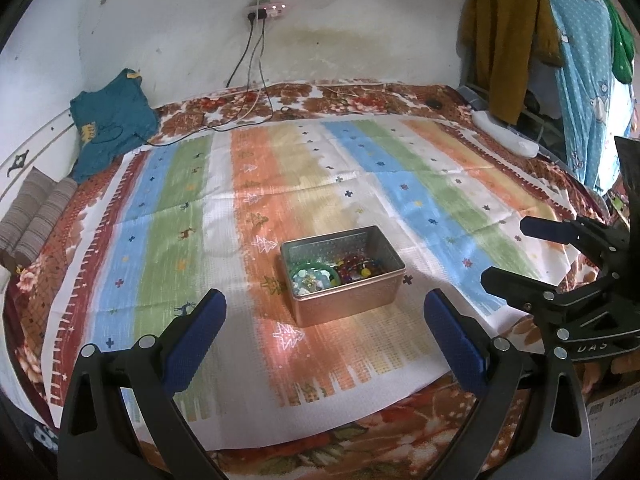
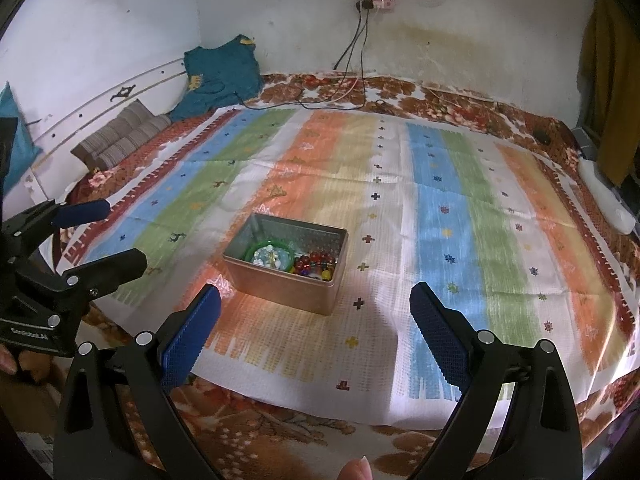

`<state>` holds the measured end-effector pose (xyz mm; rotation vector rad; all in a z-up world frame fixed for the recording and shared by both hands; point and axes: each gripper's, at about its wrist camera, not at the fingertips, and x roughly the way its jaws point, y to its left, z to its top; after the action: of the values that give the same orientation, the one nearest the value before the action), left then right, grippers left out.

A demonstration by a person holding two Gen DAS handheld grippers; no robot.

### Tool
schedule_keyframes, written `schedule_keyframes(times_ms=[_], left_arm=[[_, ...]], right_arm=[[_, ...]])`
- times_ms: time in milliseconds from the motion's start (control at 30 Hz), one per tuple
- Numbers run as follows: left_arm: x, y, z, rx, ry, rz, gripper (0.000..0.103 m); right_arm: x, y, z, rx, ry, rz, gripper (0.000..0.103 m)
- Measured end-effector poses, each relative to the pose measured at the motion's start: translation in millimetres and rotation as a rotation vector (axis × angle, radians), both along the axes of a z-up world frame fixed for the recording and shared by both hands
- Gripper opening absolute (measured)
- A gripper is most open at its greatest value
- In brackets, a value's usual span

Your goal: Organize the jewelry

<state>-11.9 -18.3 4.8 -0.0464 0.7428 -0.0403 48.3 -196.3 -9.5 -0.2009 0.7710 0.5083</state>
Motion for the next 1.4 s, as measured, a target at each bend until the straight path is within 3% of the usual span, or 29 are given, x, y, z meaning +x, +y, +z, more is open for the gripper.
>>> schedule_keyframes(times_ms=[1400], left_arm=[[0.5, 5.6, 4.1, -0.03, -0.007, 0.0, 0.097]], right_arm=[[-7.9, -6.1, 1.0, 0.034, -0.02, -0.002, 0.096]])
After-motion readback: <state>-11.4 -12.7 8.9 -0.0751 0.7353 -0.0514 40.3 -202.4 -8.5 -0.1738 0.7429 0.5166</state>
